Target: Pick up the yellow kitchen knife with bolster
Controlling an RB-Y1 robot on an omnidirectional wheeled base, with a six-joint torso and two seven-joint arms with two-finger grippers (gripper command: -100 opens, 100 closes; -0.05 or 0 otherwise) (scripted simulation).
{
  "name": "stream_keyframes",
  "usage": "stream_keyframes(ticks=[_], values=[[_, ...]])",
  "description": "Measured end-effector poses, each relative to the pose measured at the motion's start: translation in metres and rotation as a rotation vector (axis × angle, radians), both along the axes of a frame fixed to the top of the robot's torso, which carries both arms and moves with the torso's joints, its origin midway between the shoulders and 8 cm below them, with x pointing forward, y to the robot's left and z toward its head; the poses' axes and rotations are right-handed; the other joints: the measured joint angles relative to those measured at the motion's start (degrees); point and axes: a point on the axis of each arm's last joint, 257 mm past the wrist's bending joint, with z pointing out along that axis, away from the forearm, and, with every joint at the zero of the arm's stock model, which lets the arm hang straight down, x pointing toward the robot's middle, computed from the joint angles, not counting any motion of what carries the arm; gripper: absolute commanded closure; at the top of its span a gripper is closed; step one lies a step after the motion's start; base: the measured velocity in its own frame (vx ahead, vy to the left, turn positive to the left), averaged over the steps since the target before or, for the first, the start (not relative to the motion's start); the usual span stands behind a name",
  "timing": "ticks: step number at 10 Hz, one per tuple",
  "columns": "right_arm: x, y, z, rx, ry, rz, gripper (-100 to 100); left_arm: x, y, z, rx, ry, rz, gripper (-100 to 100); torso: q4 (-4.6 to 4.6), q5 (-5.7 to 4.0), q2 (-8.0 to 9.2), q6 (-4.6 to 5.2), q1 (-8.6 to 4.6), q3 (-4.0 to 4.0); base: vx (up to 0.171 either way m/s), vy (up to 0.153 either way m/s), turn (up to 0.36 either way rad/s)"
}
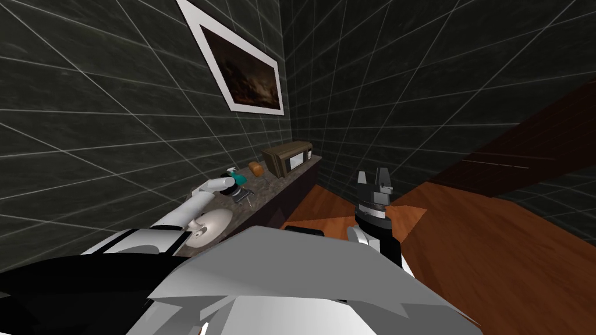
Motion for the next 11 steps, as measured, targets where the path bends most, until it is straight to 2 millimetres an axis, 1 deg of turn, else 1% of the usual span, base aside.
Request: stream_keyframes(ticks=[1,5,8,9,10,11], values=[[0.000,0.000,0.000,0.000,0.000,0.000,0,-0.011,0.004,0.001,-0.007,0.031,0.005,-100,0.00,-0.02,-0.04,0.02,-0.01,-0.01,0.119,0.093,-0.107],[0.000,0.000,0.000,0.000,0.000,0.000,0,-0.043,0.010,0.000,-0.036,0.151,0.016,-100,-0.01,0.00,-0.06,0.01,0.03,-0.03,0.074,0.064,-0.079],[0.000,0.000,0.000,0.000,0.000,0.000,0,-0.066,0.015,0.005,-0.056,0.229,0.023,-100,-0.02,-0.01,-0.08,0.00,-0.01,-0.05,0.064,0.048,-0.044],[0.000,0.000,0.000,0.000,0.000,0.000,0,-0.067,0.015,0.006,-0.057,0.233,0.023,0,0.00,-0.02,0.05,0.00,-0.12,0.02,0.006,0.005,0.001],[0.000,0.000,0.000,0.000,0.000,0.000,0,-0.067,0.015,0.005,-0.057,0.233,0.023,-100,0.03,-0.04,0.15,-0.01,-0.20,0.08,-0.040,0.026,-0.128],[0.000,0.000,0.000,0.000,0.000,0.000,0,-0.068,0.013,-0.004,-0.059,0.235,0.032,-100,0.06,-0.02,0.30,0.03,-0.16,0.16,-0.089,0.054,-0.148]])
